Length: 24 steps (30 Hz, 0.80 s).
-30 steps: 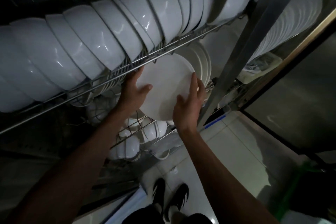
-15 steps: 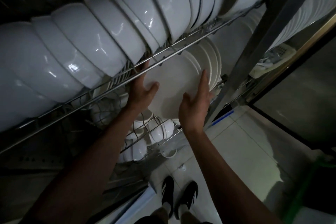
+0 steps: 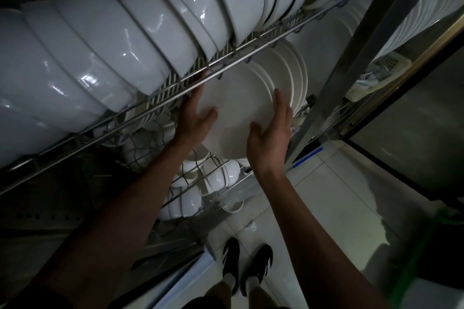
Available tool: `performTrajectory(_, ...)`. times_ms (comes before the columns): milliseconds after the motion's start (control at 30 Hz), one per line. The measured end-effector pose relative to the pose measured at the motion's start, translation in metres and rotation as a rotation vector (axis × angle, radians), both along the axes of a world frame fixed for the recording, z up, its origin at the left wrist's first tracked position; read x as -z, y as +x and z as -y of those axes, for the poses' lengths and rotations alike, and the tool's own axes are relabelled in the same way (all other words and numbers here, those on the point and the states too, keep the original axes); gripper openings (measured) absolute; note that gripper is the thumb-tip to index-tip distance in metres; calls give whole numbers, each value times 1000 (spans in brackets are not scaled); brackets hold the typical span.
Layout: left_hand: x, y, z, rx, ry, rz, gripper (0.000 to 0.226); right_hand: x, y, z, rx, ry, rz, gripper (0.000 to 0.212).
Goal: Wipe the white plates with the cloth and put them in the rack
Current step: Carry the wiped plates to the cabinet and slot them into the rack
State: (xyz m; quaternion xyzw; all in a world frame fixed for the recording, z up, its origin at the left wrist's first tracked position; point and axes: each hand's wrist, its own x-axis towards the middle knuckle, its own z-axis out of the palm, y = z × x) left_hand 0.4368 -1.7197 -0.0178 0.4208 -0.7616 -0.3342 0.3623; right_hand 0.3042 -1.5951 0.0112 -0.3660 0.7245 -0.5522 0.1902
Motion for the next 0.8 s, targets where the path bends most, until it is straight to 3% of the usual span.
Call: performTrajectory(800,10,6,0,-46,-98,70,90,-1,-8,-1,-139,-101,72,64)
